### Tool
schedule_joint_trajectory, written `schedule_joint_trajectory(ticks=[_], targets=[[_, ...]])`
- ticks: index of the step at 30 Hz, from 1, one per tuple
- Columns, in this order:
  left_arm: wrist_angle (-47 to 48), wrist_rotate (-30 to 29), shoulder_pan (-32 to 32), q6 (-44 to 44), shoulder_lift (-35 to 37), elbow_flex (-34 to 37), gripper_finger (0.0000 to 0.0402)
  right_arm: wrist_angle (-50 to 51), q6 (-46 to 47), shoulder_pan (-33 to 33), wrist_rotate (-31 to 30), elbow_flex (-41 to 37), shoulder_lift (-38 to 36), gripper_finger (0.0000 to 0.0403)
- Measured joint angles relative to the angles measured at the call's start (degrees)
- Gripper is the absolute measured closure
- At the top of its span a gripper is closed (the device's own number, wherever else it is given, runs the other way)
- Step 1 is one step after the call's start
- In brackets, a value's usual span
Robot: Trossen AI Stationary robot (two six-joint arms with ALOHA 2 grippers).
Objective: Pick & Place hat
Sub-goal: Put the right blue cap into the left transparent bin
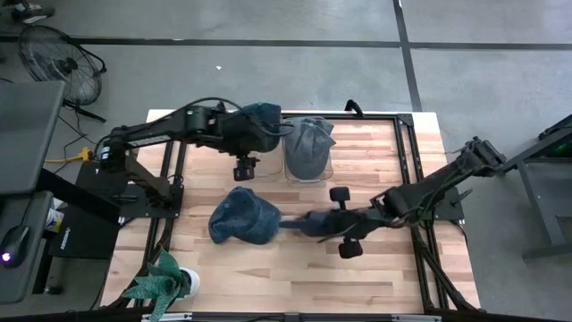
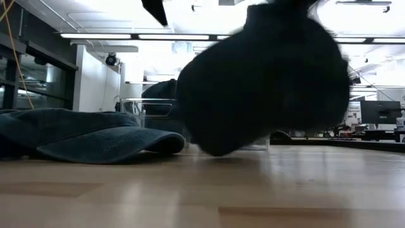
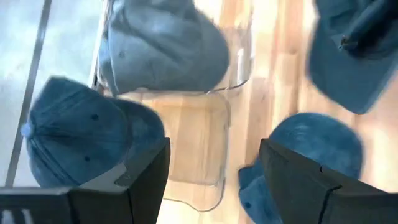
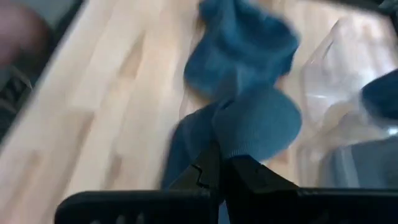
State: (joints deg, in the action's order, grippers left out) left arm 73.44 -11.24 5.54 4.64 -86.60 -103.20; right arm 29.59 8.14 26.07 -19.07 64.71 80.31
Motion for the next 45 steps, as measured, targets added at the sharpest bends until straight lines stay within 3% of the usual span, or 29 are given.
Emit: schedule_joint_trajectory(ticks=[9,15,23,33,39,45], targets=[[-1.7,-1.2,-6.8,-1.7,6.7,0.1,0.0158,11.7,-4.6,-6.1,0.9,19.0,-0.1,0.0402],[-6.1,-4.8,-9.5,1.5,9.0,0.1,0.0158,11.8,-10.1,-13.3,6.7,26.0,0.6,0.0403],[-21.5,-5.0,-7.7,10.3,11.8,-0.3,0.0158,12.8,-16.1,-23.1,15.0,35.4,6.6,0.0403],[-22.1,2.2,-2.1,10.7,9.3,0.0,0.0158,18.4,-20.6,-29.0,22.5,47.3,17.6,0.0403],[-18.8,5.3,0.2,10.6,7.5,0.0,0.0158,23.1,-22.7,-29.6,22.7,53.6,22.2,0.0403],[-17.0,6.2,0.2,10.6,5.7,0.1,0.0158,23.4,-23.7,-29.6,22.6,54.6,22.7,0.0403]])
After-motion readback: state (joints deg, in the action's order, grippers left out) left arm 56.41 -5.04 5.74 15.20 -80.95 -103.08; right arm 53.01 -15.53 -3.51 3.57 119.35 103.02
